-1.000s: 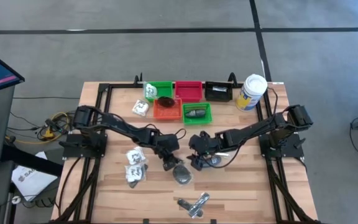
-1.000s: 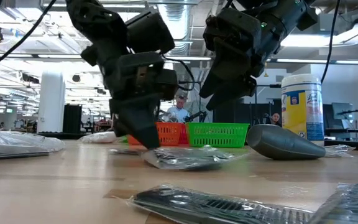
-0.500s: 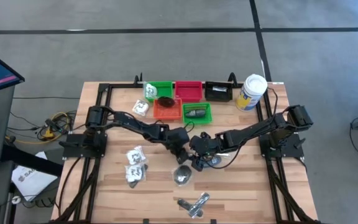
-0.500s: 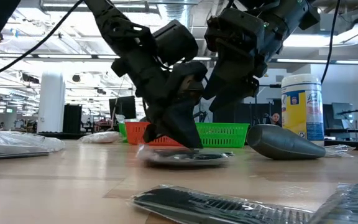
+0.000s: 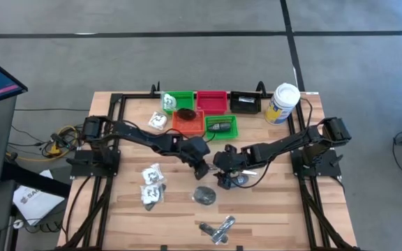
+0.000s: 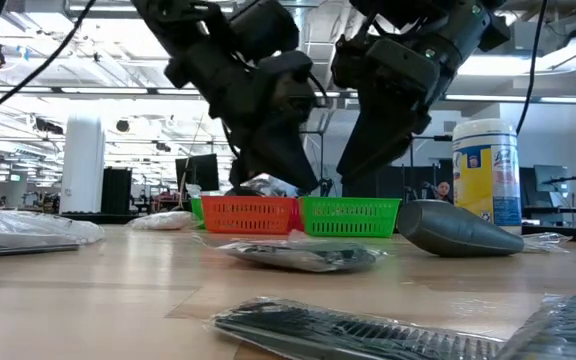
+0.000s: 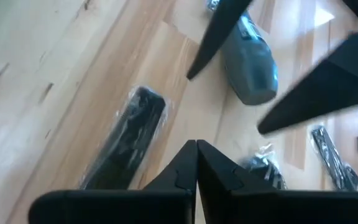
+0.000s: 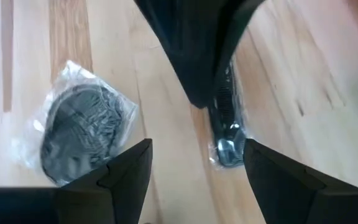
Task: Pick & Place Travel size toiletries
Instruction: Put the black comb into the red bin
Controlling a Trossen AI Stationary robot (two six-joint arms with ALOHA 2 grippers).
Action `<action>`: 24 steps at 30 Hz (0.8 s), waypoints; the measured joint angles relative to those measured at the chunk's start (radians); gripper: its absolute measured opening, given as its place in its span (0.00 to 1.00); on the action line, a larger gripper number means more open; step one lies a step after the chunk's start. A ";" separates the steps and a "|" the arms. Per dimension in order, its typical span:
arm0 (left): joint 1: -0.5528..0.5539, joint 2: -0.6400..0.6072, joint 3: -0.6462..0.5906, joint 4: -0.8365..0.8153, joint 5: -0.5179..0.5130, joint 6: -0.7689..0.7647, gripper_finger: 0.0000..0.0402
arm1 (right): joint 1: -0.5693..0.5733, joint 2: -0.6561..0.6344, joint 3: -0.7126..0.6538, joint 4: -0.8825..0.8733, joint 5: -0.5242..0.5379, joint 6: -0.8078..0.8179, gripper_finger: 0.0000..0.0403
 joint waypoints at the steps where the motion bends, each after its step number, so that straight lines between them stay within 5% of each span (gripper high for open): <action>1: 0.000 -0.018 -0.013 0.000 -0.001 -0.005 0.00 | 0.000 0.000 0.000 0.000 0.000 -0.019 0.61; 13: -0.023 -0.152 -0.239 0.012 -0.065 -0.054 0.00 | -0.010 0.052 -0.001 -0.044 0.001 -0.213 0.61; 24: -0.086 -0.170 -0.257 0.030 -0.149 -0.103 0.00 | 0.016 0.106 0.001 -0.025 0.028 -0.365 0.61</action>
